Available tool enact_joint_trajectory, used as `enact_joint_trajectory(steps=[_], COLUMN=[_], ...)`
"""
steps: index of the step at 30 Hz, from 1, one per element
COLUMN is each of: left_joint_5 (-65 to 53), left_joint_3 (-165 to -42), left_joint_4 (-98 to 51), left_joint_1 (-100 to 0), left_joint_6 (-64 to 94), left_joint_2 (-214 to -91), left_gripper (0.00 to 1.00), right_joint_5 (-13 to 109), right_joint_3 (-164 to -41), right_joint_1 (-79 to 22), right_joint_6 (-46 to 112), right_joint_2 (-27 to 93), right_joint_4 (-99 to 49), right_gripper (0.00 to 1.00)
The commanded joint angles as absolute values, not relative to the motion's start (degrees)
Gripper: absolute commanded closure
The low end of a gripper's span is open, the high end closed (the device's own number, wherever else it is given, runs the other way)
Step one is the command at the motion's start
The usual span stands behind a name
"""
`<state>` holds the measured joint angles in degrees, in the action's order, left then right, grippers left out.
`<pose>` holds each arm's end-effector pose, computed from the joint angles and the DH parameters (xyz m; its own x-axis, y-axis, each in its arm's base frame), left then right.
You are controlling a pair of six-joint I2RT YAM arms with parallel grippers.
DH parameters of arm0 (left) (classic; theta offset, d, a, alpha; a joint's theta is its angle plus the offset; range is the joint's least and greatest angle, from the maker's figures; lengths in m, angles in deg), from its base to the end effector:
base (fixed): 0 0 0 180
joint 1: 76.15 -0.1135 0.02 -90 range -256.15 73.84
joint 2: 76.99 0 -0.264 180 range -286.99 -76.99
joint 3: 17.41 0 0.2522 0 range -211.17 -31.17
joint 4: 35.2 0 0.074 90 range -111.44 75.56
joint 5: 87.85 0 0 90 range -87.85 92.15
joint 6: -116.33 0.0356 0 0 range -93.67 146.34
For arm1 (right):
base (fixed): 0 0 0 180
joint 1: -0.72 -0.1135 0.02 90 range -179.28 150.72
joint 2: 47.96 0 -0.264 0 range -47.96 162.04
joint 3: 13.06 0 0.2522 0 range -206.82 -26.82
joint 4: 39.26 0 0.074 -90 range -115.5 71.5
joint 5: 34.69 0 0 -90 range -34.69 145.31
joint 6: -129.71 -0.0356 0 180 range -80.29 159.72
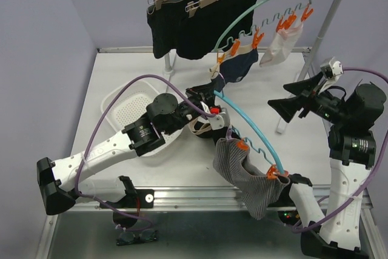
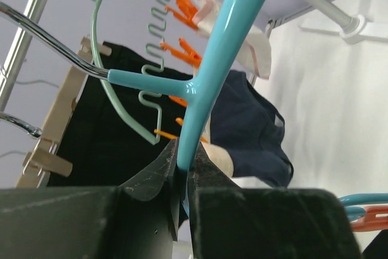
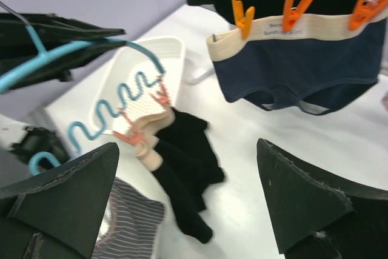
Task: Remove the underwear clipped to the hanger
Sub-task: Adjust the hanger at the center of the board.
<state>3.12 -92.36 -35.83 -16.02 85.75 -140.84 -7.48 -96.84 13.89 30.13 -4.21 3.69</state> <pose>0.1292 -0.2238 0.4213 0.7908 0.3514 -0.5011 0.3497 0.4124 0.8412 0.1168 0.0052 0.4537 -0.1755 0.1192 -0.9772 -0.7418 0.6366 0.2109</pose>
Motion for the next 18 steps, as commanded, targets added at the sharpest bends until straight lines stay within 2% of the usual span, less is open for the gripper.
enact_joint_trajectory(steps=[1, 9, 18], left_joint_5=[13.6, 27.0, 35.8], left_joint_3=[-96.9, -97.0, -88.8], left_joint_4=[-35.9, -29.6, -34.2], left_joint_1=[-14.4, -11.2, -12.2], left_joint_6=[80.8, 80.2, 83.8], left_joint_2=[-137.6, -135.0, -132.6], left_gripper=[1.00, 1.00, 1.00], right_joint_5=[1.9, 16.6, 16.9], right_joint_3=[-101.0, -108.4, -110.4], right_joint_1=[14.2, 14.2, 14.2], right_joint_6=[46.7, 58.7, 66.9], right_joint_2=[-5.7, -4.9, -5.3], right_joint_4=[8.8, 17.6, 22.7], right_gripper=[0.00, 0.00, 0.00])
